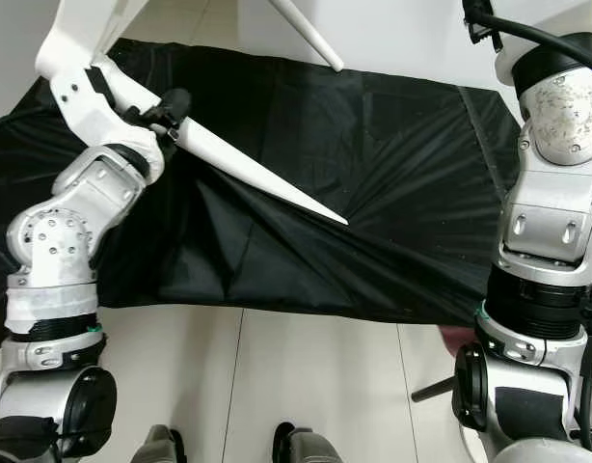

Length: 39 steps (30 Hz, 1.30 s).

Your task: Building children table

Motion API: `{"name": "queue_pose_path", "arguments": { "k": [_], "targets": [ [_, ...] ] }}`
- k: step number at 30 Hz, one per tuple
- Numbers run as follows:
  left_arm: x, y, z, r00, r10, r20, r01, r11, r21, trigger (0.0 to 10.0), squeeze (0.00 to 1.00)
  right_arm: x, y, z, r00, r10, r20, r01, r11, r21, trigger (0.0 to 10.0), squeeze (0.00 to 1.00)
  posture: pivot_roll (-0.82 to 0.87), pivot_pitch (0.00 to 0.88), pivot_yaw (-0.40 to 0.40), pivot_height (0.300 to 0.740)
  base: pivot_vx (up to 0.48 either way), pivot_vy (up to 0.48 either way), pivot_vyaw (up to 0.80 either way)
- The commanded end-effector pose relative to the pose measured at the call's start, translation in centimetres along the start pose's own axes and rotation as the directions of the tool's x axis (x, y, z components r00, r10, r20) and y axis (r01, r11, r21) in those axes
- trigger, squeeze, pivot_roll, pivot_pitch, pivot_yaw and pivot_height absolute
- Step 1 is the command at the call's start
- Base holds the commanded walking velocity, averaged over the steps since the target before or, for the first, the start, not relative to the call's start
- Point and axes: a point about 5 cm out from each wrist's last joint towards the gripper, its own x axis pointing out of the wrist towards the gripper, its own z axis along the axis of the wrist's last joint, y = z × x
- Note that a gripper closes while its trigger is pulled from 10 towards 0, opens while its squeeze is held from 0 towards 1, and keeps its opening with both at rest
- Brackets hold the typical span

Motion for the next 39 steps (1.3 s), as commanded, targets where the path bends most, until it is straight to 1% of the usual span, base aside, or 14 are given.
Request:
{"name": "queue_pose_path", "arguments": {
  "k": [1,5,7,11,15,17,18,21,24,26,30,31,34,39],
  "targets": [
    [-2.0,0.7,4.9,0.972,0.040,0.233,-0.052,0.998,0.045,0.0,0.00,-0.4,1.3,-1.5,0.992,0.120,-0.040,-0.118,0.992,0.047,0.0,0.00,-0.03,0.185,-0.096,0.740,0.000,0.000,0.00],
    [-2.4,1.5,4.3,0.975,0.074,0.212,-0.083,0.996,0.032,0.0,0.00,-0.1,1.6,-1.3,0.985,0.171,-0.007,-0.170,0.985,0.039,0.0,0.00,-0.03,0.186,-0.104,0.740,0.000,0.000,0.00],
    [-3.0,1.8,4.8,0.968,0.081,0.236,-0.089,0.996,0.025,0.0,0.00,0.8,1.7,0.0,0.980,0.184,0.082,-0.188,0.981,0.041,0.0,0.00,-0.01,0.187,-0.119,0.740,0.000,0.000,0.00],
    [-3.7,1.3,6.4,0.955,0.055,0.292,-0.073,0.996,0.048,0.0,0.00,1.4,1.3,0.5,0.981,0.147,0.124,-0.157,0.984,0.079,0.0,0.00,0.00,0.188,-0.129,0.740,0.000,0.000,0.00],
    [-4.1,0.9,7.6,0.944,0.030,0.328,-0.058,0.995,0.077,0.0,0.00,1.5,0.9,0.5,0.986,0.111,0.124,-0.124,0.986,0.108,0.0,0.00,0.01,0.192,-0.132,0.740,0.000,0.000,0.00],
    [-4.3,-0.3,9.0,0.934,-0.021,0.356,-0.022,0.993,0.116,0.0,0.00,1.4,0.2,-0.3,0.995,0.047,0.093,-0.062,0.985,0.159,0.0,0.00,0.03,0.197,-0.132,0.740,0.000,0.000,0.00],
    [-4.3,-0.3,9.0,0.934,-0.021,0.356,-0.022,0.993,0.116,0.0,0.00,1.4,0.2,-0.3,0.995,0.047,0.093,-0.062,0.985,0.159,0.0,0.00,0.03,0.197,-0.132,0.740,0.000,0.000,0.00],
    [-4.3,-1.9,10.2,0.926,-0.109,0.361,0.059,0.988,0.145,0.0,0.00,0.9,-0.3,-1.4,0.999,-0.006,0.040,-0.003,0.976,0.219,0.0,0.00,0.04,0.198,-0.126,0.740,0.000,0.000,0.00],
    [-4.3,-2.4,10.6,0.920,-0.133,0.370,0.077,0.984,0.161,0.0,0.00,0.8,-0.4,-1.7,1.000,-0.014,0.025,0.008,0.976,0.219,0.0,0.00,0.04,0.198,-0.122,0.740,0.000,0.000,0.00],
    [-4.5,-3.9,12.7,0.891,-0.207,0.405,0.140,0.972,0.189,0.0,0.00,0.4,-0.9,-2.3,0.999,-0.053,0.014,0.048,0.976,0.214,0.0,0.00,0.06,0.193,-0.105,0.740,0.000,0.000,0.00],
    [-4.8,-4.3,13.4,0.881,-0.232,0.413,0.163,0.967,0.196,0.0,0.00,0.3,-1.1,-2.6,0.997,-0.070,0.010,0.067,0.975,0.213,0.0,0.00,0.06,0.192,-0.105,0.740,0.000,0.000,0.00],
    [-5.3,-4.9,14.1,0.861,-0.277,0.426,0.208,0.957,0.200,0.0,0.00,0.0,-1.2,-2.8,0.997,-0.081,0.003,0.079,0.975,0.208,0.0,0.00,0.07,0.193,-0.102,0.740,0.000,0.000,0.00],
    [-5.9,-5.2,14.6,0.845,-0.313,0.433,0.244,0.947,0.208,0.0,0.00,-0.4,-0.9,-3.1,0.996,-0.087,-0.005,0.086,0.975,0.204,0.0,0.00,0.08,0.193,-0.100,0.740,0.000,0.000,0.00],
    [-5.9,-4.8,14.4,0.859,-0.291,0.421,0.225,0.954,0.199,0.0,0.00,-0.4,-0.4,-3.0,0.997,-0.075,0.001,0.073,0.976,0.207,0.0,0.00,0.08,0.196,-0.107,0.740,0.000,0.000,0.00]
  ]
}}
